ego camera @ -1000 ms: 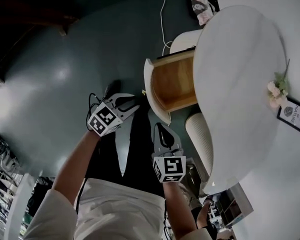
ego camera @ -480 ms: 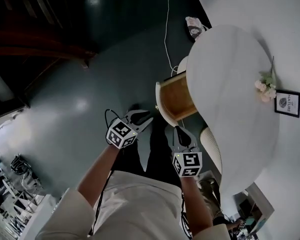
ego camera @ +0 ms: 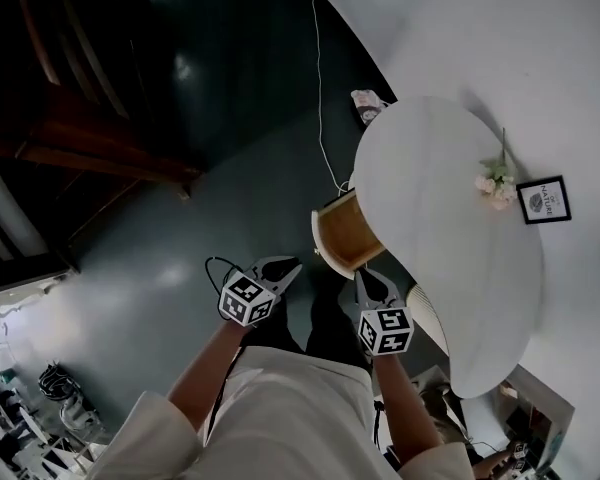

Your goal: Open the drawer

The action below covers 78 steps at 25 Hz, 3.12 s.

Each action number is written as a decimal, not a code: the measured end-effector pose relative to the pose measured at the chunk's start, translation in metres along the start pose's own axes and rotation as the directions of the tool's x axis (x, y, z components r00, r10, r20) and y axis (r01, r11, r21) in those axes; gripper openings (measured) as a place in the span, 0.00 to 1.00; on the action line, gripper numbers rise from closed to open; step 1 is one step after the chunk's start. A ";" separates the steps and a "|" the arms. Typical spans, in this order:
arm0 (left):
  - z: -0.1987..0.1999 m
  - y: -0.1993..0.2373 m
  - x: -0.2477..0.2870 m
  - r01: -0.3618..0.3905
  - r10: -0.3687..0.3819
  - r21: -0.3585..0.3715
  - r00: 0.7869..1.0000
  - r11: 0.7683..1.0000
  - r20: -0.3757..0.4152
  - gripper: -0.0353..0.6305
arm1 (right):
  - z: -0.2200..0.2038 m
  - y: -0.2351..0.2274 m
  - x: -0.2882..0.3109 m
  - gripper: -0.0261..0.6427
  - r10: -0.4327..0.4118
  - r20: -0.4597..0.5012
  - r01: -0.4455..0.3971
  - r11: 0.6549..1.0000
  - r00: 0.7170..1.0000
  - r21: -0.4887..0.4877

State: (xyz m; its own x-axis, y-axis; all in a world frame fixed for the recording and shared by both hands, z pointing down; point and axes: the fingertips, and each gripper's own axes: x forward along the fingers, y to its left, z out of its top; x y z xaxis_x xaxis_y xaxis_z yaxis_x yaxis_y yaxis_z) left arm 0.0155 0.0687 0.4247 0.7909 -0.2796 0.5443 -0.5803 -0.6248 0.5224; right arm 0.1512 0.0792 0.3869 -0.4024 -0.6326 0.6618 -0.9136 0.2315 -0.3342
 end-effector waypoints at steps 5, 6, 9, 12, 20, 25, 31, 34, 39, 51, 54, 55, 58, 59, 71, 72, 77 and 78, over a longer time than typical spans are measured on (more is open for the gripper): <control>0.022 -0.005 -0.022 0.005 -0.005 0.036 1.000 0.999 0.001 0.09 | 0.017 0.004 -0.018 0.06 -0.030 0.032 0.030 0.999 0.999 0.023; 0.026 -0.007 -0.027 0.007 -0.007 0.046 1.000 0.999 -0.001 0.08 | 0.020 0.007 -0.022 0.06 -0.035 0.040 0.034 0.999 0.999 0.026; 0.037 -0.016 -0.043 0.016 -0.016 0.074 1.000 0.997 -0.004 0.06 | 0.028 0.018 -0.034 0.06 -0.039 0.060 0.037 0.999 0.997 0.030; 0.045 -0.026 -0.059 0.030 -0.030 0.089 1.000 0.996 0.003 0.06 | 0.034 0.030 -0.047 0.06 -0.045 0.075 0.043 0.999 0.996 0.030; 0.062 -0.047 -0.088 0.084 -0.086 0.090 0.996 0.992 0.024 0.06 | 0.058 0.042 -0.082 0.06 -0.119 0.152 0.108 0.991 0.981 0.079; 0.077 -0.050 -0.105 0.122 -0.125 0.114 0.992 0.986 0.020 0.06 | 0.064 0.054 -0.101 0.06 -0.176 0.197 0.155 0.981 0.964 0.121; 0.091 -0.059 -0.127 0.161 -0.167 0.190 0.986 0.969 0.014 0.06 | 0.065 0.070 -0.124 0.06 -0.240 0.241 0.207 0.966 0.940 0.154; 0.101 -0.068 -0.136 0.178 -0.195 0.227 0.979 0.957 0.054 0.06 | 0.064 0.075 -0.138 0.06 -0.278 0.264 0.240 0.956 0.924 0.167; 0.109 -0.085 -0.141 0.215 -0.242 0.273 0.968 0.938 0.068 0.06 | 0.062 0.082 -0.165 0.06 -0.334 0.303 0.293 0.940 0.893 0.173; 0.124 -0.134 -0.142 0.235 -0.284 0.362 0.955 0.902 0.089 0.06 | 0.059 0.085 -0.223 0.06 -0.362 0.365 0.340 0.932 0.858 0.126; 0.129 -0.147 -0.143 0.222 -0.277 0.363 0.955 0.905 0.106 0.06 | 0.058 0.078 -0.232 0.06 -0.346 0.376 0.325 0.938 0.860 0.119; 0.131 -0.151 -0.143 0.216 -0.273 0.364 0.955 0.906 0.112 0.06 | 0.059 0.076 -0.235 0.06 -0.339 0.378 0.320 0.940 0.861 0.114; 0.138 -0.164 -0.143 0.193 -0.257 0.364 0.957 0.911 0.135 0.06 | 0.061 0.068 -0.246 0.06 -0.317 0.386 0.304 0.948 0.866 0.098; 0.140 -0.168 -0.143 0.186 -0.252 0.364 0.957 0.912 0.141 0.06 | 0.063 0.066 -0.250 0.06 -0.311 0.391 0.299 0.950 0.866 0.093; 0.159 -0.186 -0.135 0.121 -0.199 0.352 0.960 0.928 0.197 0.06 | 0.081 0.047 -0.277 0.06 -0.257 0.461 0.267 0.963 0.849 0.045; 0.159 -0.186 -0.134 0.118 -0.197 0.348 0.960 0.930 0.200 0.06 | 0.083 0.047 -0.277 0.06 -0.253 0.464 0.264 0.964 0.849 0.043; 0.159 -0.182 -0.135 0.104 -0.180 0.333 0.962 0.937 0.207 0.06 | 0.087 0.042 -0.279 0.06 -0.251 0.475 0.255 0.965 0.843 0.058; 0.160 -0.182 -0.134 0.100 -0.177 0.330 0.961 0.939 0.211 0.06 | 0.088 0.040 -0.279 0.06 -0.252 0.477 0.255 0.965 0.842 0.060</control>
State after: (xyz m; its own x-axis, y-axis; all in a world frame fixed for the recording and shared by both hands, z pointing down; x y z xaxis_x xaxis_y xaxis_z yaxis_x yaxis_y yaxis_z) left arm 0.0461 0.1029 0.1519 0.9040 -0.3123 0.2921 -0.4014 -0.8551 0.3283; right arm 0.2318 0.2001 0.1301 -0.0808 -0.9435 0.3215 -0.9808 0.0178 -0.1941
